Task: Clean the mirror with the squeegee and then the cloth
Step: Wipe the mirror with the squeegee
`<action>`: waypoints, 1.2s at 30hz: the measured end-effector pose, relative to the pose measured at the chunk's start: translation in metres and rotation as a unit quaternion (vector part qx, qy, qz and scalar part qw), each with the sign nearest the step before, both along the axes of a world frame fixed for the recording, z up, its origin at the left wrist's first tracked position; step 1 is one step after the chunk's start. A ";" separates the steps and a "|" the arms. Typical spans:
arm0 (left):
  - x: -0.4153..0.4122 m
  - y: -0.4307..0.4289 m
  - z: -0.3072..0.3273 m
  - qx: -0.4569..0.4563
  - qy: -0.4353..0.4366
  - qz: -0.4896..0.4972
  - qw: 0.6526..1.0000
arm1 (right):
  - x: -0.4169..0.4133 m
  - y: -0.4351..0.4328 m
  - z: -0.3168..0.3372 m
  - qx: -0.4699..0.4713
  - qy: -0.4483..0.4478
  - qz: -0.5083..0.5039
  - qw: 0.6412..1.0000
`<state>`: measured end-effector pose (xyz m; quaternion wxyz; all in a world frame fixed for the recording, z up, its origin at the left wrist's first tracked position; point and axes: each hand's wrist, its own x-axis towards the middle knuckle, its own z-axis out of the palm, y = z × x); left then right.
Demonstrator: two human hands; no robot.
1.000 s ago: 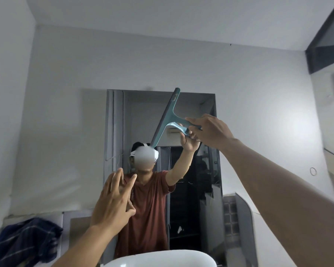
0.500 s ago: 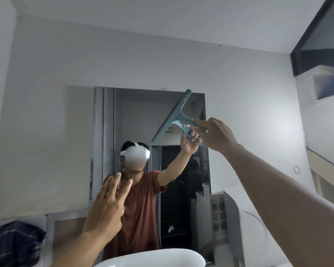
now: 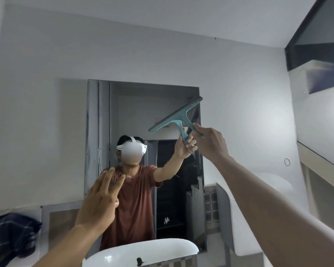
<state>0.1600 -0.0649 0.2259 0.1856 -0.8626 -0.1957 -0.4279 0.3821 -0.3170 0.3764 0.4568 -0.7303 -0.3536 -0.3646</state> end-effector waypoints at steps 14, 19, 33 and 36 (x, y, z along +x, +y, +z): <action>-0.019 0.001 -0.028 0.012 0.008 -0.005 1.000 | -0.044 0.032 -0.049 0.085 0.108 0.024 0.990; -0.021 0.000 -0.031 0.019 0.007 -0.002 1.000 | -0.066 0.040 -0.067 0.093 0.117 0.038 0.988; -0.035 0.010 -0.052 -0.007 0.028 0.016 0.999 | -0.115 0.110 -0.094 0.227 0.275 0.165 0.920; -0.033 0.013 -0.054 -0.005 0.026 0.014 1.000 | -0.121 0.115 -0.097 0.216 0.279 0.167 0.920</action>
